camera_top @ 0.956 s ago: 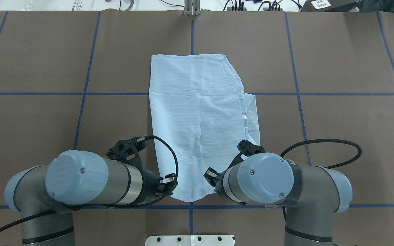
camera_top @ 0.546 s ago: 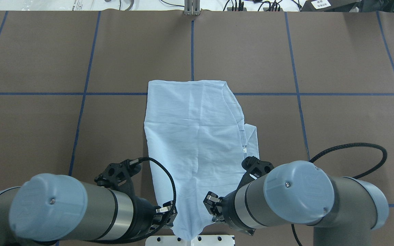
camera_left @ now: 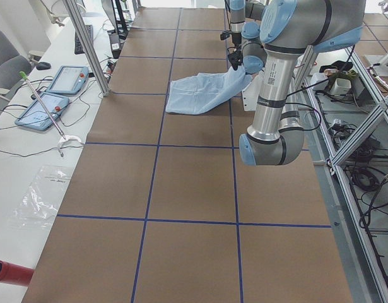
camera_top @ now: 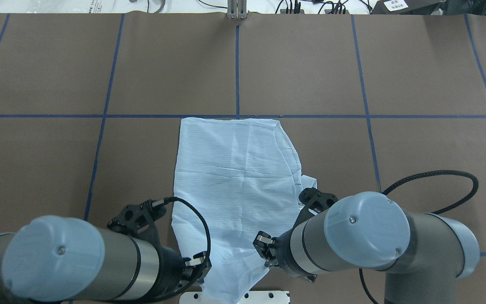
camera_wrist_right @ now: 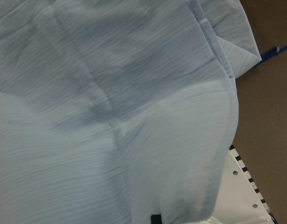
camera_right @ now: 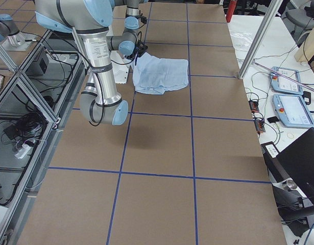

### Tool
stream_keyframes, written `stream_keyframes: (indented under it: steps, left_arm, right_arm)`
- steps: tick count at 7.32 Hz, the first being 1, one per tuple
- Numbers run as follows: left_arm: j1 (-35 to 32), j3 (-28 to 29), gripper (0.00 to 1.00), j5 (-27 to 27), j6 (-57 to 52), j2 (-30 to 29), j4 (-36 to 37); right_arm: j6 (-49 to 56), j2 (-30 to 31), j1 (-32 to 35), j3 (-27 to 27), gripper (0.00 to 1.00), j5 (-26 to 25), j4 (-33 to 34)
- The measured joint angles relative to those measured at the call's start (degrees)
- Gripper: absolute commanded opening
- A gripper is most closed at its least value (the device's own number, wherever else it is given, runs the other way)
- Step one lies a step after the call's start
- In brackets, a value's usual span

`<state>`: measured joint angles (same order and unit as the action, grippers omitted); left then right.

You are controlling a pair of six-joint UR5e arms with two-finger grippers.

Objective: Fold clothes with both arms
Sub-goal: 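Lift the near edge with both grippers and fold it over toward the far edge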

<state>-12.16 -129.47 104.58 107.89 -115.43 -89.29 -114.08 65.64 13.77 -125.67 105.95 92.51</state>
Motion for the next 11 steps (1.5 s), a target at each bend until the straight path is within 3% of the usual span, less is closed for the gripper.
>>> stream_keyframes:
  steps: [3, 5, 8, 11]
  left_arm:
    - [-11.89, 9.41, 0.00, 0.29, -6.57, -1.56, -5.28]
    - [-15.94, 18.29, 0.00, 0.36, -7.60, -2.25, -14.44]
    - [-17.84, 33.65, 0.00, 0.29, -7.68, -5.50, -29.23]
    - [-21.11, 37.00, 0.00, 0.43, -9.33, -6.09, -32.29]
  right_arm:
    - [8.28, -4.37, 5.08, 7.00, 0.00, -7.46, -0.42]
    - [13.66, -8.38, 10.54, 15.21, 0.00, -8.01, -1.02]
    - [15.82, -12.13, 16.70, 27.26, 0.00, -7.50, -9.34]
    - [15.99, -14.57, 18.32, 31.71, 0.00, -7.31, -11.06]
